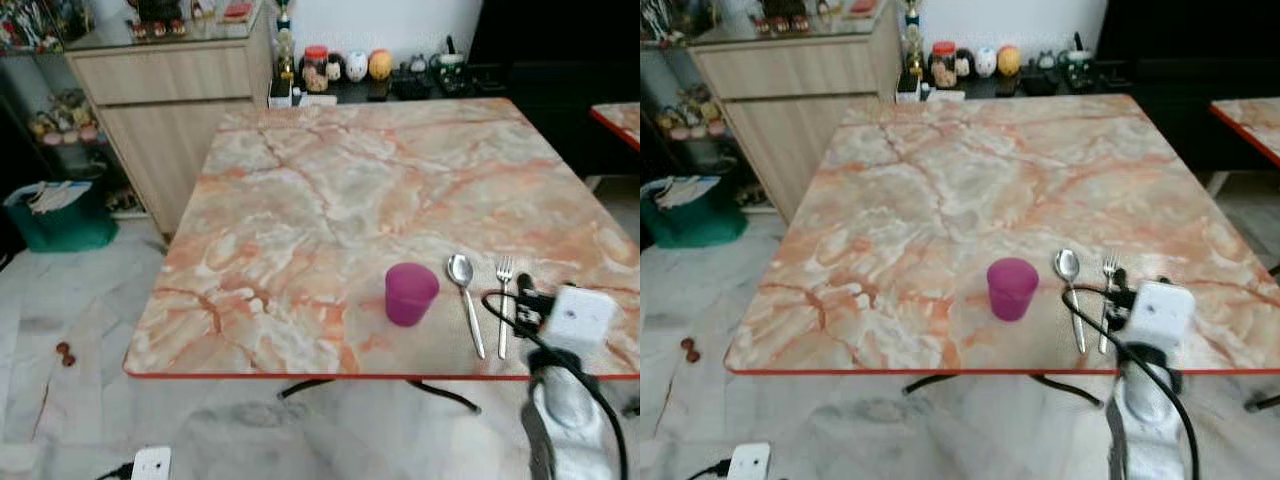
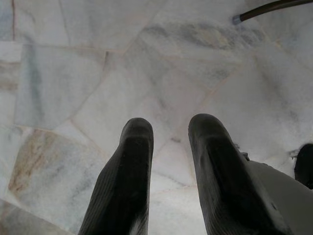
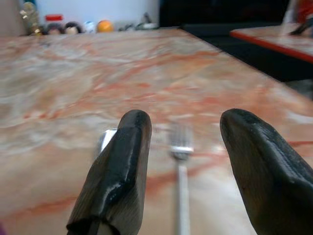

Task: Setting the table

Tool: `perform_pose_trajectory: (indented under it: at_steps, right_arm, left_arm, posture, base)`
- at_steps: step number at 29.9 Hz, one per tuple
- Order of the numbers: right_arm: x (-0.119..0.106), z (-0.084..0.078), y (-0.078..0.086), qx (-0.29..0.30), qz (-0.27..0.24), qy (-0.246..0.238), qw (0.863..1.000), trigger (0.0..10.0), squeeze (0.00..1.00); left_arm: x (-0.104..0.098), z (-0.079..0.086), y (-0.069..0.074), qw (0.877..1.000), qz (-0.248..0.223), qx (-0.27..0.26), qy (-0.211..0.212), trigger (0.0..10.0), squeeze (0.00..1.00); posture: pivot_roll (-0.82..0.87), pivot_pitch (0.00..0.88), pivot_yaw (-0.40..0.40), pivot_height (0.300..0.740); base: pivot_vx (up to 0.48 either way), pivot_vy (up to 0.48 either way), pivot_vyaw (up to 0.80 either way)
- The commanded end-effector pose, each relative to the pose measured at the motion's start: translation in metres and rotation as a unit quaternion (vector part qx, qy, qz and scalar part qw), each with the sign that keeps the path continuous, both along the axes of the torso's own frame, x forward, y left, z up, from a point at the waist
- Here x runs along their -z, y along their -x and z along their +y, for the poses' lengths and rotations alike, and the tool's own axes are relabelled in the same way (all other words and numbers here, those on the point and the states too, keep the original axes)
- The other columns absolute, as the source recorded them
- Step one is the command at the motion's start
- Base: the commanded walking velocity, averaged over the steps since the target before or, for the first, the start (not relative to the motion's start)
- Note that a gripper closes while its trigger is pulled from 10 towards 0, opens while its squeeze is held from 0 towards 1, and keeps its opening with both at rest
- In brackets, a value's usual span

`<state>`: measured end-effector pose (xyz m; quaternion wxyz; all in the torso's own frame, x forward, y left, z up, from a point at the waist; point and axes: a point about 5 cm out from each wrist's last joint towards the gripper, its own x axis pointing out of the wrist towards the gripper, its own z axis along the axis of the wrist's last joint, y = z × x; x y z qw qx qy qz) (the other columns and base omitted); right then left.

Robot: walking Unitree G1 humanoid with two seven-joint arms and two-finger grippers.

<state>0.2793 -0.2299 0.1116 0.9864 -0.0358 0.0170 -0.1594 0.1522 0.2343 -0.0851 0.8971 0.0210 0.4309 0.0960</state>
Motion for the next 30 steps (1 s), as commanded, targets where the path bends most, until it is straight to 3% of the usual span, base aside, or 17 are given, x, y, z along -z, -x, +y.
perform_pose_trajectory:
  at_steps: [1, 2, 4, 8, 9, 10, 11, 12, 16, 30]
  right_arm:
    - [0.001, 0.007, -0.013, -0.016, 0.008, -0.033, 0.999, 10.0, 0.27]
    - [-0.001, 0.009, -0.017, -0.020, 0.004, -0.040, 0.999, 10.0, 0.85]
    - [-0.001, 0.014, -0.026, -0.030, 0.015, -0.045, 0.998, 10.0, 0.96]
    - [0.004, 0.020, -0.029, -0.047, 0.039, -0.041, 0.997, 10.0, 0.94]
    - [0.007, 0.021, -0.029, -0.050, 0.045, -0.042, 0.997, 10.0, 0.85]
    - [0.008, 0.021, -0.029, -0.052, 0.048, -0.044, 0.997, 10.0, 0.85]
    - [0.010, 0.021, -0.028, -0.050, 0.055, -0.040, 0.996, 10.0, 0.11]
    - [0.013, 0.020, -0.028, -0.044, 0.061, -0.038, 0.996, 10.0, 0.00]
    - [0.015, 0.017, -0.026, -0.034, 0.067, -0.061, 0.995, 10.0, 0.00]
    - [0.023, 0.003, -0.023, -0.032, 0.121, -0.051, 0.991, 10.0, 0.00]
  left_arm:
    - [0.002, 0.002, 0.006, 1.000, 0.011, -0.005, -0.005, 10.0, 0.00]
    - [0.002, 0.002, 0.006, 1.000, 0.011, -0.006, -0.005, 10.0, 0.00]
    - [0.002, 0.002, 0.006, 1.000, 0.009, -0.009, -0.005, 10.0, 0.00]
    - [0.002, 0.002, 0.005, 1.000, 0.007, -0.009, -0.004, 10.0, 0.00]
    - [0.002, 0.002, 0.005, 1.000, 0.006, -0.009, -0.004, 10.0, 0.00]
    - [0.002, 0.002, 0.005, 1.000, 0.006, -0.009, -0.004, 10.0, 0.00]
    - [0.001, 0.001, 0.004, 1.000, 0.005, -0.009, -0.003, 10.0, 0.00]
    - [0.001, 0.001, 0.004, 1.000, 0.005, -0.008, -0.003, 10.0, 0.00]
    - [0.002, 0.001, 0.004, 1.000, 0.005, -0.007, -0.004, 10.0, 0.00]
    - [0.000, 0.001, 0.001, 1.000, -0.005, 0.003, -0.009, 10.0, 0.00]
  posture:
    - [-0.13, 0.000, 0.057, 0.732]
    - [-0.12, 0.000, 0.055, 0.732]
    - [-0.12, 0.000, 0.053, 0.732]
    - [-0.11, 0.000, 0.047, 0.732]
    - [-0.11, 0.000, 0.047, 0.732]
    - [-0.11, 0.000, 0.047, 0.732]
    - [-0.11, 0.000, 0.048, 0.732]
    - [-0.11, 0.000, 0.047, 0.732]
    - [-0.11, 0.000, 0.048, 0.732]
    - [-0.11, 0.000, 0.047, 0.732]
  base:
    - [0.000, 0.000, 0.00]
    - [0.000, 0.000, 0.00]
    - [0.000, 0.000, 0.00]
    - [0.000, 0.000, 0.00]
    - [0.000, 0.000, 0.00]
    - [0.000, 0.000, 0.00]
    - [0.000, 0.000, 0.00]
    - [0.000, 0.000, 0.00]
    - [0.000, 0.000, 0.00]
    - [0.000, 0.000, 0.00]
